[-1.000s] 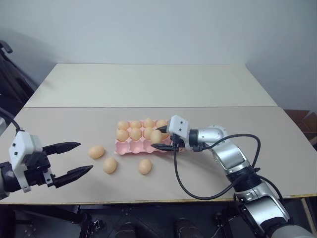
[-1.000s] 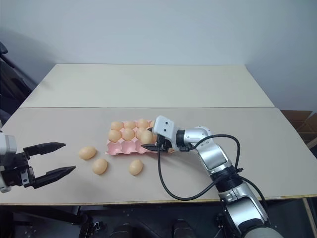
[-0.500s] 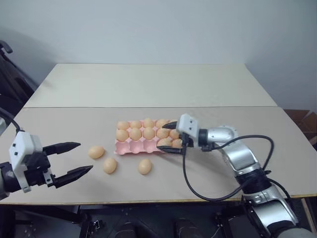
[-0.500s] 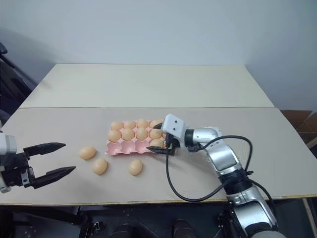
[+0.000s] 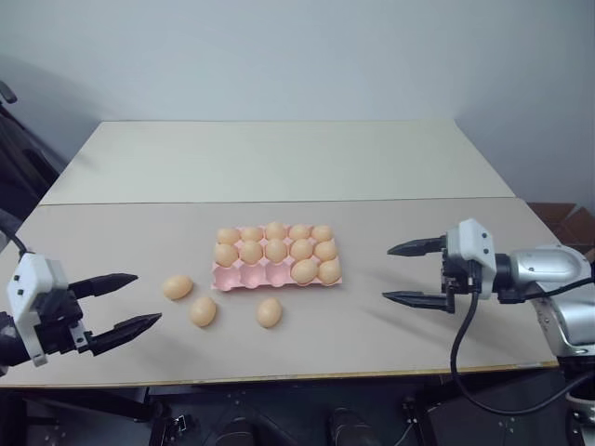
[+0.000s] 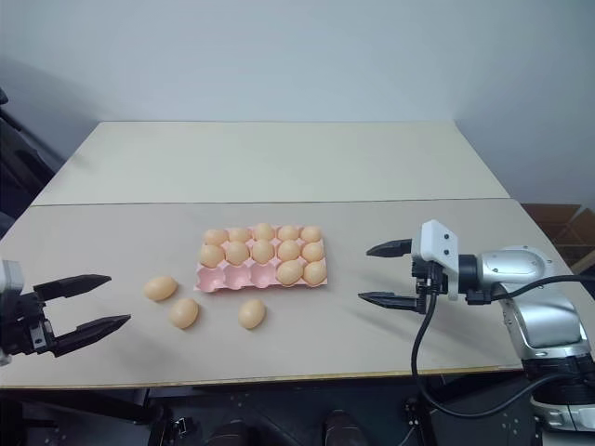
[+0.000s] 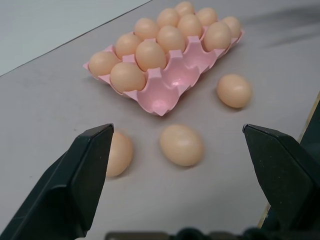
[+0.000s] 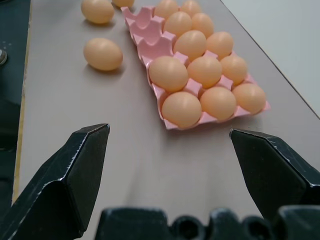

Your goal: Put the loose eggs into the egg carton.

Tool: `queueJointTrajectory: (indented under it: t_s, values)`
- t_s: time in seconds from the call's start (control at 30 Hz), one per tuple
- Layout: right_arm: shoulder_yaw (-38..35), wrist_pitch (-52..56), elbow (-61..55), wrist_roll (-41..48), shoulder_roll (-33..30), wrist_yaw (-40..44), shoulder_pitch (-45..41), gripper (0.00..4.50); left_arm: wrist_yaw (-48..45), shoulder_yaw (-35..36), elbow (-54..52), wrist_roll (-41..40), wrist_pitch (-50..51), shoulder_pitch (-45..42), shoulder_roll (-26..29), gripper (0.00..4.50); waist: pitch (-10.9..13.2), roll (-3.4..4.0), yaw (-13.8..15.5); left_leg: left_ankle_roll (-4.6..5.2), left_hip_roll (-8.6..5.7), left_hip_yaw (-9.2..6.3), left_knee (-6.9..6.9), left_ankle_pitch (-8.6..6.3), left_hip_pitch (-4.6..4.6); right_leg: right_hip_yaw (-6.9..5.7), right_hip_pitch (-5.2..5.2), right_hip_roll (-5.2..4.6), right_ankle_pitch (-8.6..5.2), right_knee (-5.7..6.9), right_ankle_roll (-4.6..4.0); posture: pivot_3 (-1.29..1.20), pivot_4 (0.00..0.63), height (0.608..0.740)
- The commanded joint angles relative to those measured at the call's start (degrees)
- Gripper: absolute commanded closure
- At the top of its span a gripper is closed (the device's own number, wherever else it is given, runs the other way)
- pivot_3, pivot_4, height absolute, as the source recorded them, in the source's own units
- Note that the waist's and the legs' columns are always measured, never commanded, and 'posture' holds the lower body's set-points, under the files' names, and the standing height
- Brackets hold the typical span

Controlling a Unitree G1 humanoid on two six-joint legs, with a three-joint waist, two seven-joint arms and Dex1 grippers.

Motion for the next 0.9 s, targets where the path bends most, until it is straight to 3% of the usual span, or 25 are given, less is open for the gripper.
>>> queueJointTrajectory:
  t_s: [0.03,0.53,0.73,0.9]
  values:
    - [-1.7,-1.2,-1.2,1.7,-0.4,0.2,0.1,0.03,-0.3,1.6,-0.4,-0.2,-1.0,-0.4,0.8,0.0,0.0,0.0,0.1,0.0,0.0,0.0,0.0,0.0,-0.01,0.0,-0.01,0.0,0.0,0.0,0.0,0.0,0.15,0.74]
    - [0.3,-1.4,-3.7,2.1,1.5,-0.1,-1.4,0.03,0.1,1.3,-1.0,-0.4,-1.0,-0.8,0.6,0.0,0.0,0.0,0.2,0.0,0.0,0.0,0.0,0.0,-0.04,-0.01,-0.02,-0.01,0.0,-0.01,0.0,0.0,0.15,0.74]
    - [4.4,-0.5,-8.0,1.9,4.7,-1.7,-3.3,0.03,0.0,0.3,-1.1,-0.6,-0.8,-1.9,0.9,0.0,0.0,0.0,0.2,0.0,0.0,-0.01,0.01,0.0,-0.04,-0.01,-0.02,0.0,0.0,0.0,0.0,0.0,0.15,0.74]
    - [10.6,-1.7,-7.8,-3.4,8.5,-5.1,-7.5,0.03,-0.8,-1.1,-1.8,-1.3,-0.4,-2.4,1.0,0.0,0.0,0.0,0.1,0.0,0.0,0.0,0.01,0.0,-0.04,-0.02,-0.02,-0.01,0.0,0.0,0.0,0.0,0.15,0.74]
